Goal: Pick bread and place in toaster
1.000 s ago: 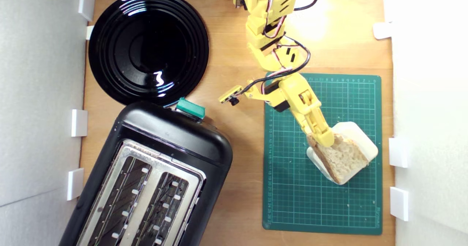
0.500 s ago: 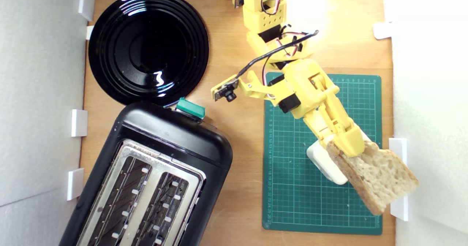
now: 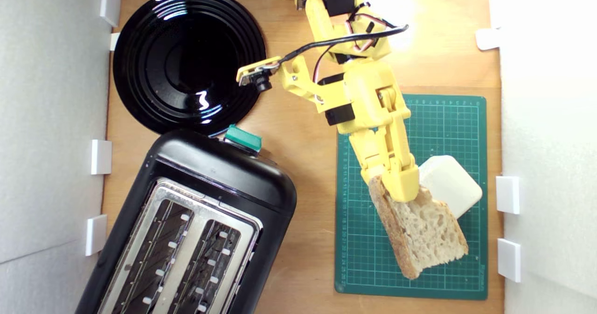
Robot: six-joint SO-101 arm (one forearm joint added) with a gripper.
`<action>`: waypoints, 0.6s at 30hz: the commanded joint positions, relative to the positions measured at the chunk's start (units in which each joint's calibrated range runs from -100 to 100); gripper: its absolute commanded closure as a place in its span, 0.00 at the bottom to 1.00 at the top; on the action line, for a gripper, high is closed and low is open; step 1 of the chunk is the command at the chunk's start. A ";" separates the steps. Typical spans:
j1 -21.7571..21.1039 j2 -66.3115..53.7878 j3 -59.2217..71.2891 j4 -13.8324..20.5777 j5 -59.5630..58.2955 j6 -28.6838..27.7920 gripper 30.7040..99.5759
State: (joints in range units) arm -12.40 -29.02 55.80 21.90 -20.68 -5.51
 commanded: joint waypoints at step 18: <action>2.49 -19.56 -17.81 -3.04 25.71 14.85 0.55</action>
State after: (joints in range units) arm -9.93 -47.00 49.61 21.81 -1.27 6.49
